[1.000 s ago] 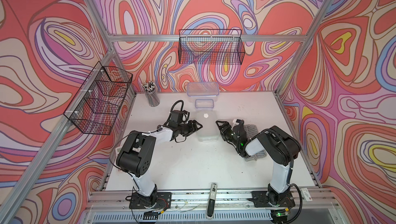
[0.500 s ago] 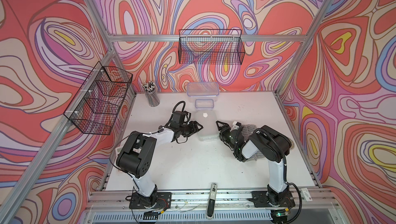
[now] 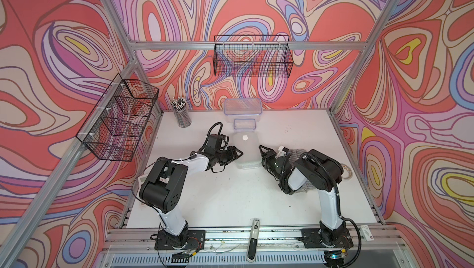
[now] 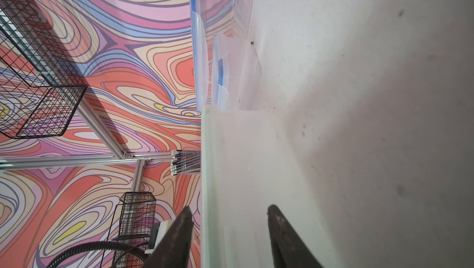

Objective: Wipe the insides of the lunch boxes
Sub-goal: Open the fastener of the lunch box.

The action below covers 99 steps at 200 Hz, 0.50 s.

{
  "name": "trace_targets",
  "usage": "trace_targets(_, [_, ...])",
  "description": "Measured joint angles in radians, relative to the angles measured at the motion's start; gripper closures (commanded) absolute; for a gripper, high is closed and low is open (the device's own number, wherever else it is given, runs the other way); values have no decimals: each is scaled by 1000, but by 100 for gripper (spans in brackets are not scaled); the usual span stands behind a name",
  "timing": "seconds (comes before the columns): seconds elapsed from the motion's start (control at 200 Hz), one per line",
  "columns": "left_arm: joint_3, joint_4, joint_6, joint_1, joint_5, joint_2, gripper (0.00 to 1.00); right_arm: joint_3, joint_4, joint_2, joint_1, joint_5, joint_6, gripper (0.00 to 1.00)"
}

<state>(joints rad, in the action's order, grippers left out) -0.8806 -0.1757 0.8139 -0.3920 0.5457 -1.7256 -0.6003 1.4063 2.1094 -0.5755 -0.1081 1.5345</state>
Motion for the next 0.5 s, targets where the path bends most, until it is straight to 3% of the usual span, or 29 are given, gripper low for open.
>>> trace_targets(0.366, [0,-3,12,0,-2,0,41,-3,7,0,-2,-12,15,60])
trace_targets(0.496, [2,-9,18,0,-5,0,42,-5,6,0,-2,-15,16,69])
